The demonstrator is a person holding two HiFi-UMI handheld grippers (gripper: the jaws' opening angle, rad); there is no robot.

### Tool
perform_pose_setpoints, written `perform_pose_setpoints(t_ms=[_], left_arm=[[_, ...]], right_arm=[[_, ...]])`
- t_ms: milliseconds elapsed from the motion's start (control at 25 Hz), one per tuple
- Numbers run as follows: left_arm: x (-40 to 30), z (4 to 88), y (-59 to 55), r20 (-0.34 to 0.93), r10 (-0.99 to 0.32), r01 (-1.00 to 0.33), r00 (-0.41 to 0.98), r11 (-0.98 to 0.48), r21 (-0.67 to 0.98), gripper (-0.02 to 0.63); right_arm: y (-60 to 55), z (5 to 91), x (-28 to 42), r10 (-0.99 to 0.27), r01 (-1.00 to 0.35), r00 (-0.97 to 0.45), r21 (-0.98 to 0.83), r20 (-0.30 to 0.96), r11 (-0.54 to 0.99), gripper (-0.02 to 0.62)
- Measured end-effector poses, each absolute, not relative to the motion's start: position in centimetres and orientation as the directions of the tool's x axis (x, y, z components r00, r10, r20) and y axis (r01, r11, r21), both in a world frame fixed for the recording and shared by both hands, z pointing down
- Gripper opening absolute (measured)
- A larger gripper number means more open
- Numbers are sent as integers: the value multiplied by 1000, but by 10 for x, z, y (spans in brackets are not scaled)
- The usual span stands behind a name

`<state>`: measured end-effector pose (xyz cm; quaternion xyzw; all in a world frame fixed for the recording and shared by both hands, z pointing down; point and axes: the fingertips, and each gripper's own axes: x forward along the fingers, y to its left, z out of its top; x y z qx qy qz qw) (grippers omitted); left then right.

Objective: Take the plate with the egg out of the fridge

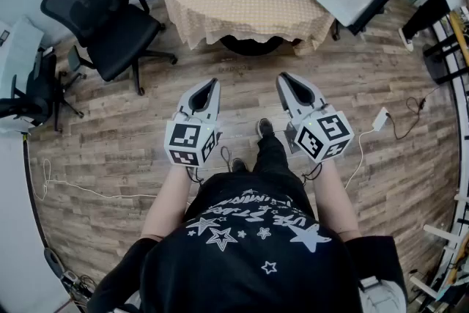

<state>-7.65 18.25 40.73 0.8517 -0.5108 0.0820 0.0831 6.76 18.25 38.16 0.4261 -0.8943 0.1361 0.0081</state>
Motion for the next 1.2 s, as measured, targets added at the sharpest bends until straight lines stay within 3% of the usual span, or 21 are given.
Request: perform_pose_setpoints(t_ms=[880, 1200], left_arm=[[-75, 398, 182, 196, -852, -874, 485, -483, 61, 8], [-76, 409, 173, 210, -840, -865, 501, -492, 96, 8]], right_arm=[[179, 379, 56, -745, -761, -649, -155, 157, 630, 37], [171, 378, 59, -762, -768, -635, -211, 127, 604, 37]])
